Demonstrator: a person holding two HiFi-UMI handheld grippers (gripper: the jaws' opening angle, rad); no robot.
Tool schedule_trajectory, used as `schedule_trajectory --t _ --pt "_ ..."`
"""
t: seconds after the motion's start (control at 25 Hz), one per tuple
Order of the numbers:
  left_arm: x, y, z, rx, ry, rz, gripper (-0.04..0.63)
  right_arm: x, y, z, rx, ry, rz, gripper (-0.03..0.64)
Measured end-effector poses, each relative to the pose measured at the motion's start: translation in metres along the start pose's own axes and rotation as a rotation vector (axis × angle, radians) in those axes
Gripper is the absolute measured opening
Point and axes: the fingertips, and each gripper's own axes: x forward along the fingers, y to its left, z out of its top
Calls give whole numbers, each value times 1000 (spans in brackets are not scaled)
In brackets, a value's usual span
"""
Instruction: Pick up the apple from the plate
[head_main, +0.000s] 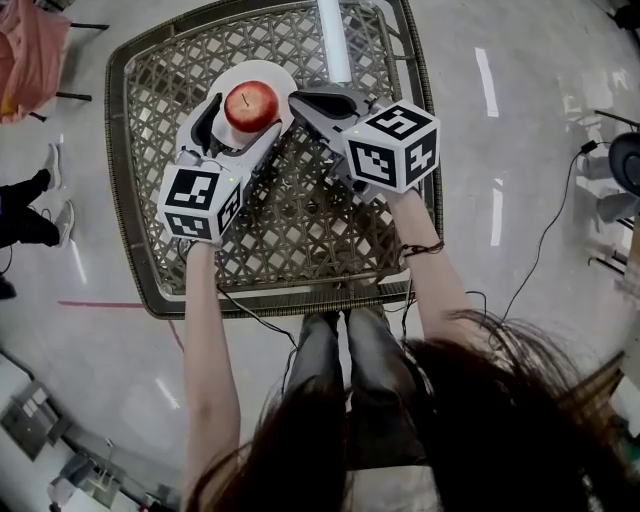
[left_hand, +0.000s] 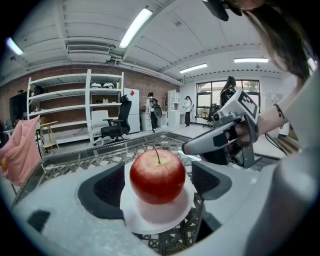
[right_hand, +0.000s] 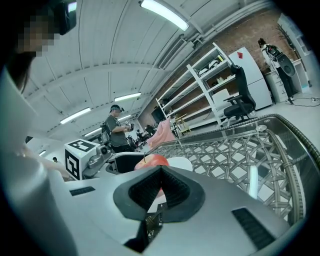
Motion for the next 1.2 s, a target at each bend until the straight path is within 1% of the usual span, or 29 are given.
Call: schedule_trajectory --t 0.24,0.44,0.64,0.72,1.04,1.2 --pt "8 1 -5 31 25 -26 420 3 -2 2 10 -15 -4 9" --pt "12 1 -3 48 29 -37 422 4 -3 3 9 -18 -5 9" --pt "18 -1 0 94 34 -56 422 3 -4 3 13 -23 -8 8" --pt "20 -2 1 98 33 -63 420 3 -4 3 14 -27 -10 9" --pt "24 -1 -3 133 61 -56 419 3 -5 4 15 -35 -18 9" --pt "24 -1 -6 170 84 -44 416 3 -5 3 11 -36 -20 9"
